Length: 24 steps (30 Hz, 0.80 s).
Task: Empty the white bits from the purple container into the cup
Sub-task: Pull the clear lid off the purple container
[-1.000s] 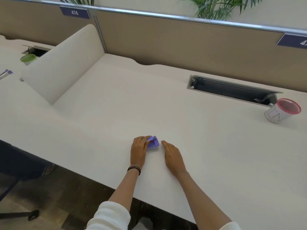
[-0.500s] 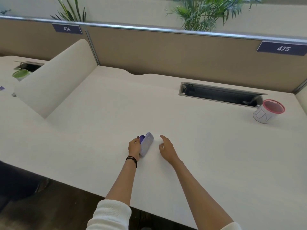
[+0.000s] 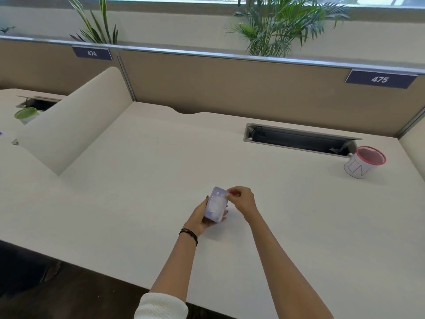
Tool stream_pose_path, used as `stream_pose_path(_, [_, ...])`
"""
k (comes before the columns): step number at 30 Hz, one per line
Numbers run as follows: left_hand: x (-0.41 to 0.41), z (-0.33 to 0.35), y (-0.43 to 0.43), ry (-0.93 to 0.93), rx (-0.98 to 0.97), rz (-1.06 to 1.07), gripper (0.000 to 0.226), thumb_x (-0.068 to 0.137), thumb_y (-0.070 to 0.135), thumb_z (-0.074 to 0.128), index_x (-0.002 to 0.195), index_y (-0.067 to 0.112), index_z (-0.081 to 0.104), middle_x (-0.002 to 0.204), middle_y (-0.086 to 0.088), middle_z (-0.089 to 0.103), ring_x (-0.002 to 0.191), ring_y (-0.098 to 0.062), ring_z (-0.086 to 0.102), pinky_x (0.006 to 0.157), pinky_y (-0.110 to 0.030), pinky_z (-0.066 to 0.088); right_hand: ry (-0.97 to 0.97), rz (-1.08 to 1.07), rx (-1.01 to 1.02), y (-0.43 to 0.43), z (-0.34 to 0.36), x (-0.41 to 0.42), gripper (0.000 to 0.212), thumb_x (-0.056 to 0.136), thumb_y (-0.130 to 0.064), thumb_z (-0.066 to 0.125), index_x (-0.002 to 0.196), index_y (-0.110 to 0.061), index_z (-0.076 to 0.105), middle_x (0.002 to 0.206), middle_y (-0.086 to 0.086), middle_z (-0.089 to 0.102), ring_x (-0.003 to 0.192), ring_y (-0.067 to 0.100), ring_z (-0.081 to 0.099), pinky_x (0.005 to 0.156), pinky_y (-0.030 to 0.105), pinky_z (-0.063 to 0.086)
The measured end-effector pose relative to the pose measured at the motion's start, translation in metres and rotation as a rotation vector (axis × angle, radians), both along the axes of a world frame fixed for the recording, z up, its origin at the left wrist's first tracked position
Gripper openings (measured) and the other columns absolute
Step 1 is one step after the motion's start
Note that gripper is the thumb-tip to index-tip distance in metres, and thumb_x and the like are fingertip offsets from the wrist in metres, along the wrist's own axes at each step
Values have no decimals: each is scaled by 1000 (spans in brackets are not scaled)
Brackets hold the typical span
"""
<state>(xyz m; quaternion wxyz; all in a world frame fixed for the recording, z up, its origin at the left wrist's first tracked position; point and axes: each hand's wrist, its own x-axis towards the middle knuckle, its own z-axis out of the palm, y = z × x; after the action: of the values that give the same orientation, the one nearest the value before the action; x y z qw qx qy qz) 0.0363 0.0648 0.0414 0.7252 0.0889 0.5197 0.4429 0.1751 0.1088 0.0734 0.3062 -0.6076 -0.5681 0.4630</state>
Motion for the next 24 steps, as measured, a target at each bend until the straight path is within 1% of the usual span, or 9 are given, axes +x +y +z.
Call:
stream_pose_path(2, [4,5,3,-54,36,-32,45,99,45,37,101,11,66,81,-10,77,69,-25,72,63,-34,60,2,7,-12,5,9,5,14,76,1,65,89,4,70,88,18,71,75,20,60,67,23,45])
stream_pose_path(4, [10,10,8,-78,57,-60,52,98,50,33,99,11,66,80,-9,77,66,-21,73,64,-34,61,-3,7,-24,9,17,11,12,75,1,67,86,4,70,81,17,68,73,22,59,68,26,46])
stream_pose_path(7, [22,19,13,-74,71,-81,57,96,56,31,94,12,67,76,-6,77,62,-18,71,64,-32,60,-30,-21,-13,12,26,19,9,73,1,70,81,6,70,70,12,63,68,21,57,60,23,46])
stream_pose_path(10, [34,24,17,-55,84,-68,55,95,56,33,95,13,67,76,-5,77,66,-19,68,65,-31,60,-35,-78,0,14,34,25,9,71,3,71,79,6,70,66,9,61,67,21,57,58,22,44])
stream_pose_path(12, [41,27,19,-59,88,-55,53,94,56,36,96,13,67,75,-4,77,71,-20,65,65,-31,60,-39,-106,17,16,39,28,9,70,4,70,79,6,70,67,10,62,67,21,57,56,20,44])
stream_pose_path(15, [51,30,21,-58,107,-52,51,94,55,37,96,14,67,78,-4,76,73,-20,66,67,-32,59,-79,-133,62,17,45,34,9,71,5,70,79,7,70,76,19,68,68,21,58,64,25,45])
stream_pose_path(17, [57,31,22,-67,109,-55,51,94,55,38,97,13,67,80,-5,75,73,-20,66,69,-33,58,-113,-142,103,17,47,38,8,72,6,68,79,7,70,81,22,71,67,21,57,65,24,44])
stream_pose_path(21, [63,32,23,-83,118,-49,50,94,54,38,98,13,66,77,-5,76,68,-19,69,66,-32,61,-135,-152,168,18,50,45,5,72,4,70,77,5,70,81,21,72,65,18,57,55,15,42])
stream_pose_path(24, [68,32,22,-94,123,-43,50,94,54,39,99,12,66,77,-6,76,67,-19,70,65,-32,61,-122,-148,188,16,51,52,5,73,1,72,77,2,70,79,18,71,63,16,57,57,16,43])
